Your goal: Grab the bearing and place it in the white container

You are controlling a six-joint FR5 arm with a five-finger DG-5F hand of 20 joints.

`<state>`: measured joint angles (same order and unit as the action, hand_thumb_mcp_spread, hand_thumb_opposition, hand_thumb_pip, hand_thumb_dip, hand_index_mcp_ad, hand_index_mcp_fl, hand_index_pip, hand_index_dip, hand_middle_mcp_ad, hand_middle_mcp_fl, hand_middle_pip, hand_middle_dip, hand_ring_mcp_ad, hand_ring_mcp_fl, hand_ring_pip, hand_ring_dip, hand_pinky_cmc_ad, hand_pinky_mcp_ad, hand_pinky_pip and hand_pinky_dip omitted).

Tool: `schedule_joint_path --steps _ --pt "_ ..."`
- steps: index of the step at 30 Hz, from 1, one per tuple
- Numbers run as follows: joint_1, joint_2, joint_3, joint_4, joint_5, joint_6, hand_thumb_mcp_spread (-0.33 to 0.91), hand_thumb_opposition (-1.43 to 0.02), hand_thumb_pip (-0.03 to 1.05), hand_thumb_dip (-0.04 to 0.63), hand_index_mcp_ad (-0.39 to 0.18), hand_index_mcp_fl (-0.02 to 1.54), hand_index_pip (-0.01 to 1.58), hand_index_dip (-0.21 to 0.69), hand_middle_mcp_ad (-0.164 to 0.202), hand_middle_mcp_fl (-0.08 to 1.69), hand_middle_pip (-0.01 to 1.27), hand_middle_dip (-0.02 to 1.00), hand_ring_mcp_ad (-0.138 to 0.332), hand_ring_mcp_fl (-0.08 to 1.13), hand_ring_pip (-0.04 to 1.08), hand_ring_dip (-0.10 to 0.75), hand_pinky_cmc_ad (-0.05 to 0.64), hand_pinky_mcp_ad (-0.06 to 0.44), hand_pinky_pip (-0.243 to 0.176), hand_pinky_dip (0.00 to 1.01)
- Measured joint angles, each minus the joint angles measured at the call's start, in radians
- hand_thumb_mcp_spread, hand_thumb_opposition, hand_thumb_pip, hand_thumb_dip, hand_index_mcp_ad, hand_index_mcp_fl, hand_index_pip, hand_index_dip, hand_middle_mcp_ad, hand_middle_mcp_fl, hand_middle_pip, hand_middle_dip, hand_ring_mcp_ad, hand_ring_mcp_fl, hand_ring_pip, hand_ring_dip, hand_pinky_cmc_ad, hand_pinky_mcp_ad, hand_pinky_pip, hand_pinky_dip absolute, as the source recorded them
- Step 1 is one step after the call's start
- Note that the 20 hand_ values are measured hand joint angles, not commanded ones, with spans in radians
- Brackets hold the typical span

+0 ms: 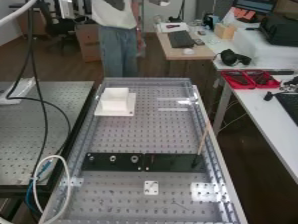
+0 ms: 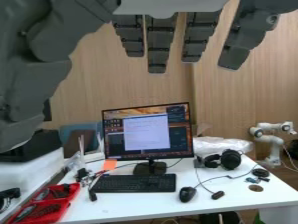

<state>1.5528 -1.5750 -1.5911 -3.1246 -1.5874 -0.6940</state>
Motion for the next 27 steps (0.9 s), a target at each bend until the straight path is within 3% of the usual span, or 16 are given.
schedule_joint_path --steps 10,27 --pt "0.002 0.004 -0.013 0.005 0.010 -0.003 0.26 -0.68 0.39 0.037 -0.009 0.02 0.09 0.061 0.028 0.12 0.13 0.17 0.138 0.00 0.10 0.042 0.314 0.279 -0.058 0.26" --pt "0.010 0.003 -0.080 0.044 0.043 0.005 0.25 -0.69 0.42 0.040 -0.009 0.02 0.09 0.059 0.038 0.12 0.13 0.17 0.140 0.00 0.10 0.042 0.316 0.278 -0.063 0.26"
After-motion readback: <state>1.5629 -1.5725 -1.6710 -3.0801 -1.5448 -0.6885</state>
